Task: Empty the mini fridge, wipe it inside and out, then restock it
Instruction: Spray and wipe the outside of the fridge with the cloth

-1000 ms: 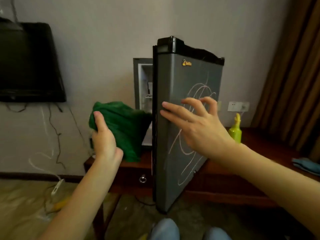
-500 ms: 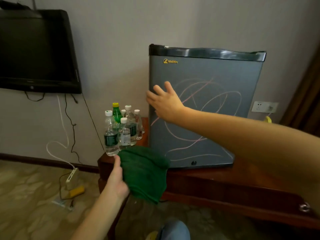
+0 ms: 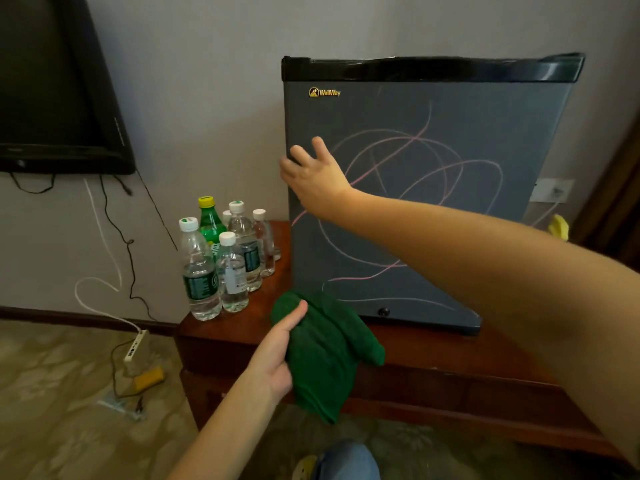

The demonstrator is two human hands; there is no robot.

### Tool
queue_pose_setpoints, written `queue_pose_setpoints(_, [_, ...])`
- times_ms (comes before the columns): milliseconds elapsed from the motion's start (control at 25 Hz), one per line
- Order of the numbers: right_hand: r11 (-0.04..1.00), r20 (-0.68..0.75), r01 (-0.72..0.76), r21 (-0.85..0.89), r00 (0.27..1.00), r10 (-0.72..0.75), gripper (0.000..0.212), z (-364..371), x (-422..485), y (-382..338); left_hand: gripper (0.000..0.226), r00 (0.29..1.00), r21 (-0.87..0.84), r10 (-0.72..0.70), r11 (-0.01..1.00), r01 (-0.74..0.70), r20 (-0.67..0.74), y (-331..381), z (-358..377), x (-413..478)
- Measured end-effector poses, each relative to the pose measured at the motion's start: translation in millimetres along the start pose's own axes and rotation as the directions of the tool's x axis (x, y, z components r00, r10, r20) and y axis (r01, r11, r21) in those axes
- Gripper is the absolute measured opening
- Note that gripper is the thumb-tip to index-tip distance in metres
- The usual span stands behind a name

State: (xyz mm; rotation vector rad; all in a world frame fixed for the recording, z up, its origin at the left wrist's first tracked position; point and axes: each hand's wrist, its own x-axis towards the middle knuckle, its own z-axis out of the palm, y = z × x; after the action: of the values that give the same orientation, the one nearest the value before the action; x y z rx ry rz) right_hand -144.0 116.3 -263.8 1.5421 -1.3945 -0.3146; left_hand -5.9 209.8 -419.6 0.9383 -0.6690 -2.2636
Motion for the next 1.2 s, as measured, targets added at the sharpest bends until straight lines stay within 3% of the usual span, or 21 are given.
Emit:
queue_pose_setpoints(160, [0.999,-0.04,0.027,0.046,0.999,-0.025,0.046,13,7,1,0.039,0.999,0.15,-0.051,0.987,0.048,0.016,-2,14,15])
queue_pose_setpoints(280, [0.966,-0.049,-0.005,0.259,0.999,0.018,0.059,13,-10,2,0.035,0.999,0.315,-0.011,0.949,-0.004,0.044,-7,26,23])
queue_pose_setpoints(400, [0.823,-0.171,-0.066,0.564,0.966,0.194,0.068,22,-86,3,0.034,0.986,0.615,0.117,0.771,-0.167,0.122,-20,39,34])
queue_pose_setpoints(440, [0.765,-0.201,-0.073,0.64,0.945,0.257,0.064,32,-122,5,0.031,0.972,0.727,0.169,0.646,-0.234,0.163,-26,46,38])
queue_pose_setpoints(480, [0.71,-0.195,-0.087,0.699,0.932,0.306,0.059,48,-159,9,0.027,0.95,0.846,0.24,0.446,-0.292,0.202,-32,49,47])
queue_pose_setpoints(560, [0.587,-0.043,-0.212,0.781,0.92,0.39,0.05,93,-234,22,0.028,0.857,0.948,0.405,-0.123,-0.293,0.318,-41,62,64])
queue_pose_setpoints(600, [0.488,0.077,-0.322,0.811,0.886,0.457,0.046,117,-268,30,0.031,0.793,0.913,0.465,-0.297,-0.281,0.395,-46,70,71])
queue_pose_setpoints(640, [0.359,0.186,-0.42,0.833,0.825,0.533,0.042,139,-293,37,0.032,0.742,0.89,0.503,-0.344,-0.299,0.444,-48,76,76])
queue_pose_setpoints(720, [0.127,0.34,-0.558,0.82,0.654,0.676,0.032,175,-338,55,0.03,0.696,0.873,0.529,-0.258,-0.413,0.485,-59,94,88])
queue_pose_setpoints(760, [0.05,0.374,-0.592,0.804,0.571,0.731,0.026,188,-350,65,0.025,0.699,0.866,0.537,-0.136,-0.481,0.472,-64,102,93])
queue_pose_setpoints(840, [-0.113,0.434,-0.632,0.767,0.381,0.816,0.019,216,-363,88,0.012,0.771,0.817,0.492,0.187,-0.546,0.403,-75,118,102])
queue_pose_setpoints(960, [-0.322,0.542,-0.657,0.682,0.158,0.825,0.044,265,-363,116,0.011,0.877,0.7,0.388,0.542,-0.465,0.283,-90,139,116])
queue_pose_setpoints(1080, [-0.377,0.682,-0.742,0.554,0.145,0.717,0.083,318,-359,138,0.02,0.945,0.581,0.272,0.746,-0.327,0.183,-101,157,127])
queue_pose_setpoints(1200, [-0.34,0.731,-0.796,0.501,0.179,0.658,0.101,357,-349,155,0.022,0.962,0.533,0.212,0.802,-0.271,0.171,-105,167,130])
